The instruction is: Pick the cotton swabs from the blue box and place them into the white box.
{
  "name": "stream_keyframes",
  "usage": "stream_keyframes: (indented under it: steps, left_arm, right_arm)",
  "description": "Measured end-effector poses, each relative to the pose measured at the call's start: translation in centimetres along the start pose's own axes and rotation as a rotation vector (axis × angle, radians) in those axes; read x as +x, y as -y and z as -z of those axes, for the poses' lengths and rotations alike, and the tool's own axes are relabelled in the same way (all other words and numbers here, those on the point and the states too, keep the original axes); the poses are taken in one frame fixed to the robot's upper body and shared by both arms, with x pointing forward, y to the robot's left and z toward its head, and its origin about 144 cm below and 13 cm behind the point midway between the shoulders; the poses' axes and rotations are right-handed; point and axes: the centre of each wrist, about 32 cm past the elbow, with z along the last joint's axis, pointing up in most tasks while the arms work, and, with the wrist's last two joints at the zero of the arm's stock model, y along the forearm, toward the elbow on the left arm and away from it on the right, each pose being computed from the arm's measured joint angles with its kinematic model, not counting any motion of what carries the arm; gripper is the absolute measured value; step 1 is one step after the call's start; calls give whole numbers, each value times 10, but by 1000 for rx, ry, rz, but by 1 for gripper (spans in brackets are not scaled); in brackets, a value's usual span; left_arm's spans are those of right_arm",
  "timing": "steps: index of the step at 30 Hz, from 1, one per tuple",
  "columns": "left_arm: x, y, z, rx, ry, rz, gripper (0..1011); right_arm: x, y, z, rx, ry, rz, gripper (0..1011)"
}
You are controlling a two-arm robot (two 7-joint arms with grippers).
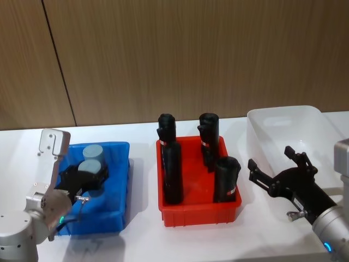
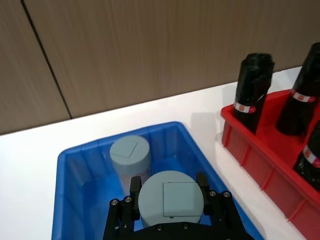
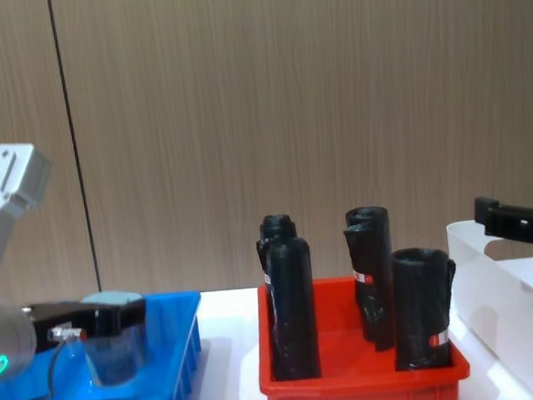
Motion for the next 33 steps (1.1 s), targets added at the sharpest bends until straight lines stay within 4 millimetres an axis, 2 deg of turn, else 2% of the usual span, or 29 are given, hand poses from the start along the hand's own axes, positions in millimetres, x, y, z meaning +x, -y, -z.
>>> stream_keyframes:
  steps: [17,33]
  left_arm:
    - [-1,-16,-31,-112,73,207,666]
    - [-1,-24,-47,-182,103,442,666]
  right_arm:
    - [0,0,0,0,0,0,1002]
    - [0,0,0,0,0,0,1002]
